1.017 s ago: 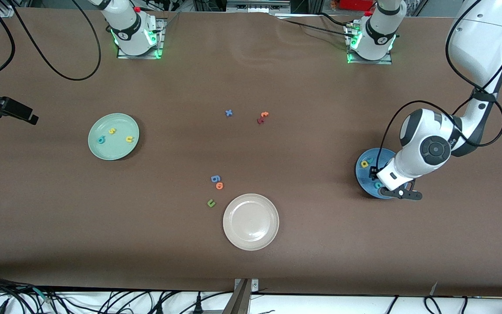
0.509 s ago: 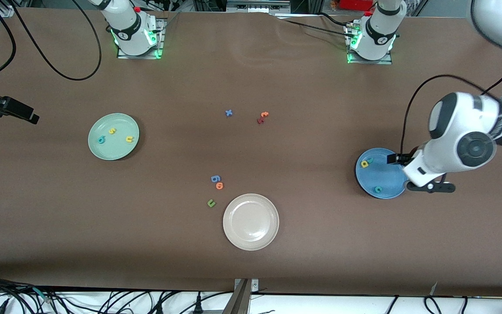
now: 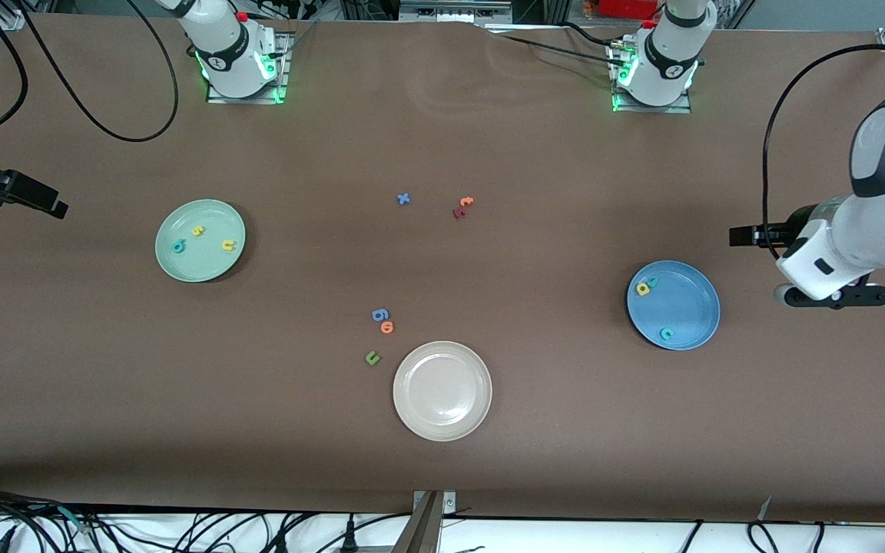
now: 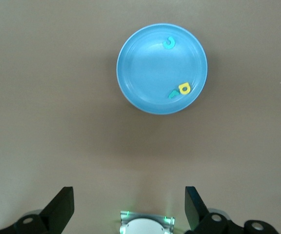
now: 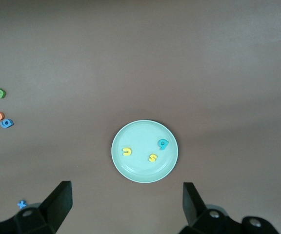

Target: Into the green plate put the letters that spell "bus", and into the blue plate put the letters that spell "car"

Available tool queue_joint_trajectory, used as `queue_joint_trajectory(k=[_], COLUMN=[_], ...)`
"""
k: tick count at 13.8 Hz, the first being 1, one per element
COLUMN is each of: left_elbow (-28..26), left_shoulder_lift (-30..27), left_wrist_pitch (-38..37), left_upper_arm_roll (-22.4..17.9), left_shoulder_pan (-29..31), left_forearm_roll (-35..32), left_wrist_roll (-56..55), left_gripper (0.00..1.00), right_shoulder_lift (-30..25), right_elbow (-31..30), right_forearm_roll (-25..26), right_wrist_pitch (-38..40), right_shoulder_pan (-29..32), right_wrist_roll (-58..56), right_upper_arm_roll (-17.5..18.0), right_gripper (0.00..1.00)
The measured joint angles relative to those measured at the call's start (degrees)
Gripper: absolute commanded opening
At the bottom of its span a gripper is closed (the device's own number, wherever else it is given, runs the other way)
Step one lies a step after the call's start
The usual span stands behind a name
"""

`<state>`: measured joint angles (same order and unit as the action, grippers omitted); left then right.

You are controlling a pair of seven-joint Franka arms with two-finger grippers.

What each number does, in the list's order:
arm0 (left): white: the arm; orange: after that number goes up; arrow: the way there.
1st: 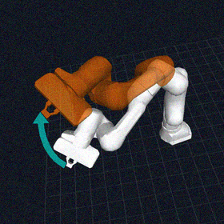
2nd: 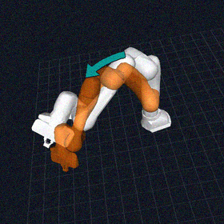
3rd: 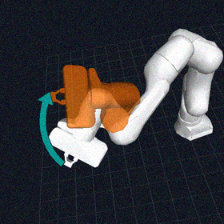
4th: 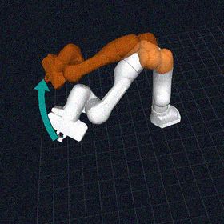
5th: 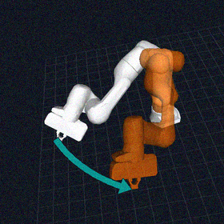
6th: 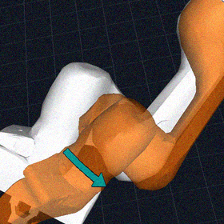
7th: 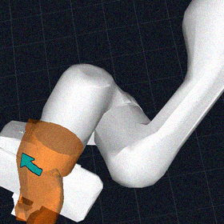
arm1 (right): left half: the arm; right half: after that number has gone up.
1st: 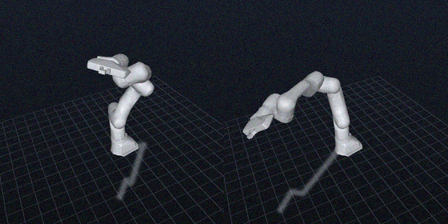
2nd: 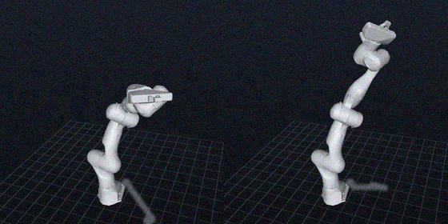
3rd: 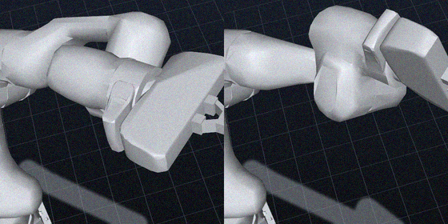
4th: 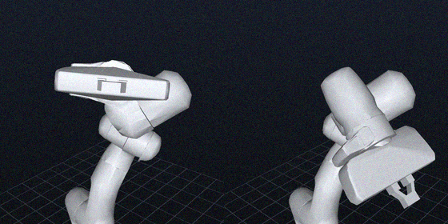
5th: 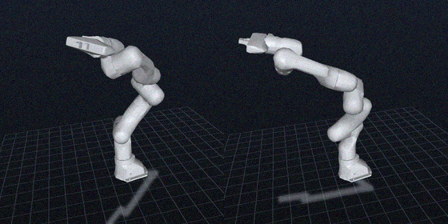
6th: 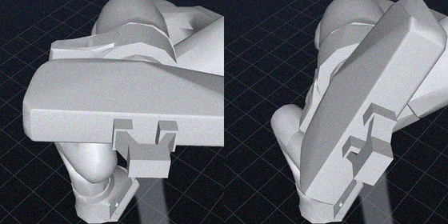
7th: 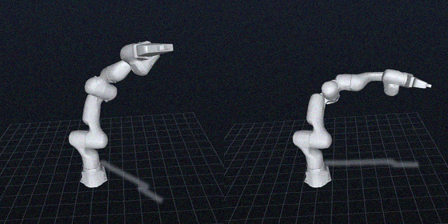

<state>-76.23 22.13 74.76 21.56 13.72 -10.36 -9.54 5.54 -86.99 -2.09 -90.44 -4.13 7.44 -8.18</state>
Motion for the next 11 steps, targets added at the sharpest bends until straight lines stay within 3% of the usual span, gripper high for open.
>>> queue_joint_trajectory(k=[3,6,8,11], left_elbow=[4.3,4.9,1.0,-6.7], left_shoulder_lift=[-0.2,-3.9,-8.3,-13.3], left_wrist_pitch=[-3.9,-3.9,-0.8,4.3], left_upper_arm_roll=[-0.7,-7.9,-13.3,-17.9], left_shoulder_pan=[0.7,-1.3,-4.2,-9.8], left_forearm_roll=[0.0,5.9,9.1,9.3], left_wrist_roll=[-0.1,-0.1,-0.1,-2.1], left_gripper=[1.00,1.00,1.00,1.00], right_shoulder_lift=[0.0,0.0,0.0,0.1], right_elbow=[0.0,0.0,0.0,0.6], right_forearm_roll=[0.3,5.1,6.4,6.5], right_wrist_pitch=[0.0,0.0,-0.1,-0.4], right_shoulder_pan=[0.0,-0.6,-1.6,-2.0], right_wrist_roll=[0.0,0.0,0.1,0.1], right_upper_arm_roll=[0.2,0.5,0.7,0.7], right_gripper=[1.00,1.00,1.00,1.00])
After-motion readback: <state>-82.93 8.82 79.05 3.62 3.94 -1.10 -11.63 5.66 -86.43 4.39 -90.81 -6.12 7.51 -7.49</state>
